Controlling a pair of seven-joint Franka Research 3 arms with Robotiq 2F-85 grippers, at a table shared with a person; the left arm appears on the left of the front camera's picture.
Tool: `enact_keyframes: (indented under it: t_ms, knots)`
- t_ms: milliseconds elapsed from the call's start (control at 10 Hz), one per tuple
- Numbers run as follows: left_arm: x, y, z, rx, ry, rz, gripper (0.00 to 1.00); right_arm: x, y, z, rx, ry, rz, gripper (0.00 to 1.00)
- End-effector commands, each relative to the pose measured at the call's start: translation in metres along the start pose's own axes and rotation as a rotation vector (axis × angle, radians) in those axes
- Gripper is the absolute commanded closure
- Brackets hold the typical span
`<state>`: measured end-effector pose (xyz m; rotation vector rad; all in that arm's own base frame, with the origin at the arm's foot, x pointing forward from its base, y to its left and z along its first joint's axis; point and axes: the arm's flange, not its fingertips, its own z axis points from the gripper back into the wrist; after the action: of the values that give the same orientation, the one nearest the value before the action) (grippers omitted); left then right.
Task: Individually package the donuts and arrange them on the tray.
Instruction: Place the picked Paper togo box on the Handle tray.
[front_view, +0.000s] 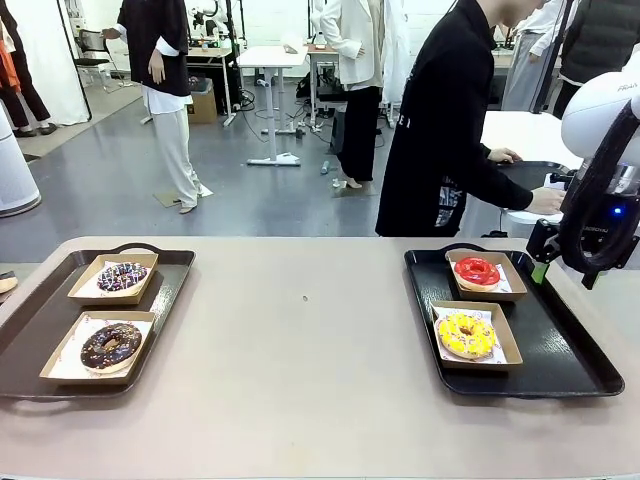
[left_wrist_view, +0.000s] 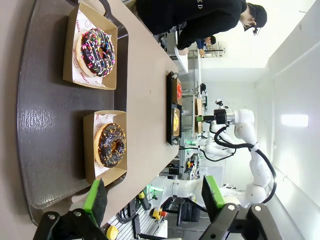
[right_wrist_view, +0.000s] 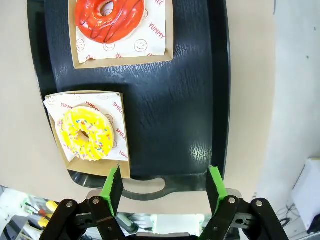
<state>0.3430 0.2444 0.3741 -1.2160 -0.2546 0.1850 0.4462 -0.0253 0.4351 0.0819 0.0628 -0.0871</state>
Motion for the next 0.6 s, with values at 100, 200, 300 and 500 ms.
enact_keyframes:
  t_ms: [100,200,300,500]
  knots:
    - [-0.0042,-0.0013,0.0004,0.007,-0.003,-0.005,0.00,0.0050,-0.0007,0.0017,0.000,-0.003,0.013,0.14]
    - [-0.0042,-0.0013,0.0004,0.007,-0.003,-0.005,0.00,0.0050,-0.0007,0.0017,0.000,-0.003,0.013,0.14]
    - [-0.0042,-0.0013,0.0004,0.007,-0.003,-0.005,0.00,0.0050,-0.0007,0.0017,0.000,-0.003,0.013,0.14]
    - [-0.0042,-0.0013,0.0004,0.007,-0.003,-0.005,0.00,0.0050,-0.0007,0.0017,0.000,-0.003,0.013,0.14]
